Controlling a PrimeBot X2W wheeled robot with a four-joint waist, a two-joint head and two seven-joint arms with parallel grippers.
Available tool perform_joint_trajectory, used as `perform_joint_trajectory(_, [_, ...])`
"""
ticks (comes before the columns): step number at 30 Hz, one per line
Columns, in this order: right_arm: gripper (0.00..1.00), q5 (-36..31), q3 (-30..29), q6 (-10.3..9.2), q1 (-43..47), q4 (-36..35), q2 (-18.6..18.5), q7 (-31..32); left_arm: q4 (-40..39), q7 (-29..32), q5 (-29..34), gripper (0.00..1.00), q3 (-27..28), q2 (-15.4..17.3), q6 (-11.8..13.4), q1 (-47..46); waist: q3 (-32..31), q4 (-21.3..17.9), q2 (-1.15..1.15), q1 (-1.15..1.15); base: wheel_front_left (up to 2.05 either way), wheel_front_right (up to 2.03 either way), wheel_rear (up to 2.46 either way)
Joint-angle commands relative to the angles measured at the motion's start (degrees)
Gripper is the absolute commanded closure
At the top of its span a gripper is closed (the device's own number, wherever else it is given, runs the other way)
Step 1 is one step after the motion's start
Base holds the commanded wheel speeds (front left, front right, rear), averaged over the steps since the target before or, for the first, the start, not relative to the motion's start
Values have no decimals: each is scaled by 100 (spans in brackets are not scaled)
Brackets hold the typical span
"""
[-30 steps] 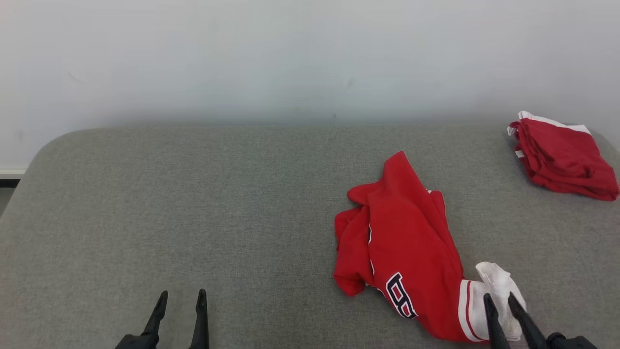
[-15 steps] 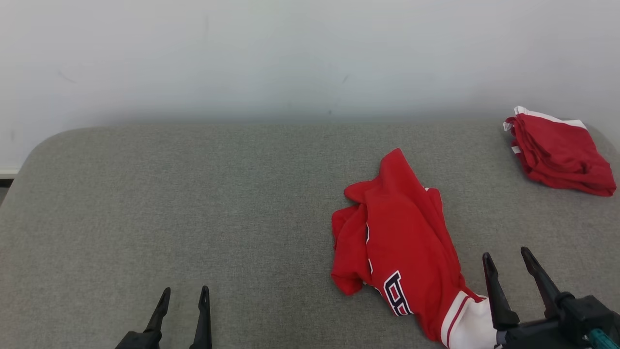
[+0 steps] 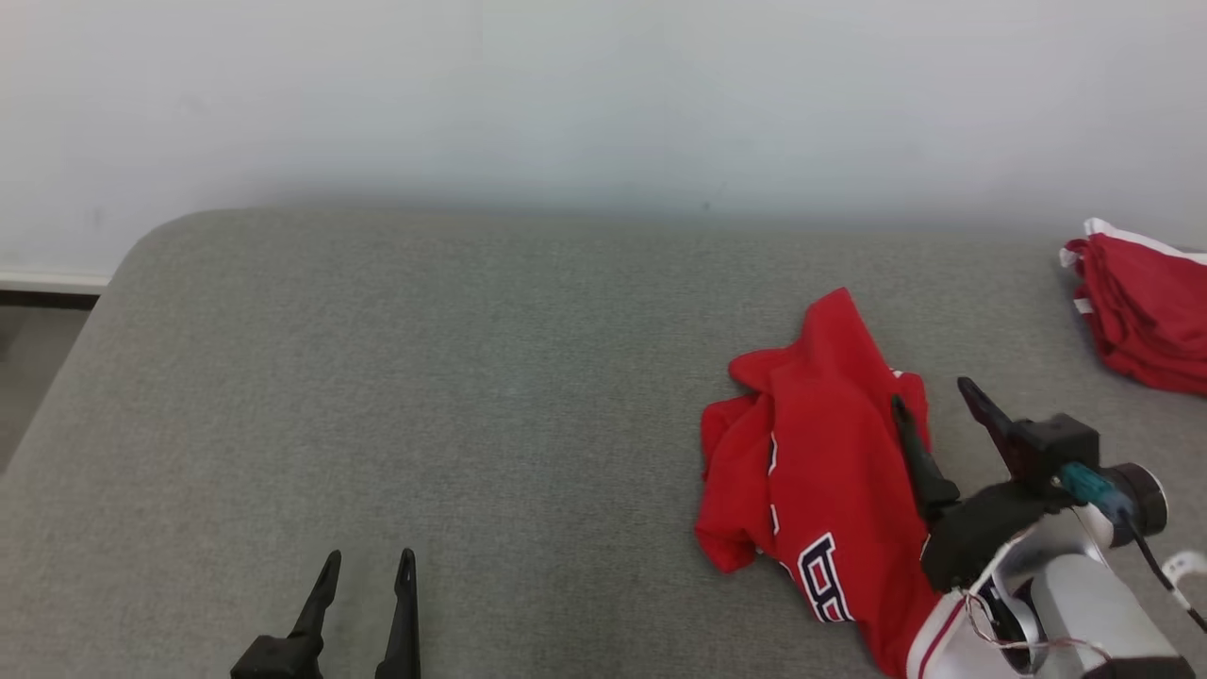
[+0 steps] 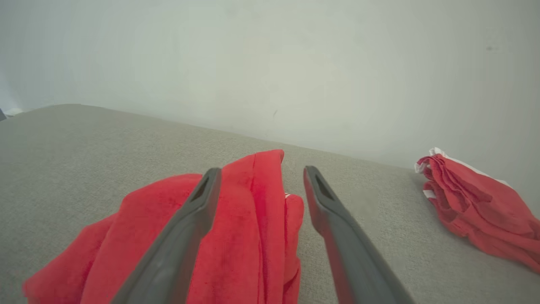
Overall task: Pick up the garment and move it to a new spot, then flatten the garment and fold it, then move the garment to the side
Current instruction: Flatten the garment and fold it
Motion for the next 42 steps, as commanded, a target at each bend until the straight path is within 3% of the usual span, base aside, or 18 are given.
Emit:
perform_joint_trajectory(1, [0, -2, 68, -16, -104, 149, -36, 23, 13, -17, 46, 0, 10, -23, -11, -57, 91, 140, -1, 0, 0, 0, 0])
perform_joint_trajectory(12, [0, 339, 649, -16, -932, 2279, 16, 300, 56, -17, 89, 0, 105, -97, -44, -92, 188, 381, -1, 0, 0, 0, 0])
perform_joint_trajectory(13, [66, 411, 697, -16, -976, 2395, 52, 313, 55, -17, 94, 0, 118, -100, -49, -93, 195, 379, -1, 0, 0, 0, 0])
perform_joint_trajectory(14, [100, 476, 755, -16, -1017, 2490, 69, 330, 59, -17, 98, 0, 129, -106, -54, -94, 201, 374, -1, 0, 0, 0, 0])
perform_joint_trajectory(22, [100, 749, 1146, -16, -1370, 2664, 80, -320, 123, -17, 128, 0, 248, -105, -104, -97, 122, 259, -1, 0, 0, 0, 0])
perform_joint_trajectory(29, [100, 934, 1706, -17, -1572, 1771, 302, -734, 111, -17, 187, 0, 340, -110, -152, -10, 13, 188, -1, 0, 0, 0, 0])
perform_joint_trajectory(35, [100, 927, 2843, -17, -1195, 893, 734, -731, 56, -17, 218, 0, 326, -157, -172, 16, 73, 259, -1, 0, 0, 0, 0])
perform_joint_trajectory(41, [100, 1107, 3774, -16, -849, 1130, 1141, -624, 84, -17, 235, 0, 310, -191, -189, -28, 120, 346, -1, 0, 0, 0, 0])
perform_joint_trajectory(42, [91, 1174, 3888, -16, -839, 1199, 1197, -624, 98, -17, 238, 0, 308, -193, -183, -33, 117, 356, -1, 0, 0, 0, 0])
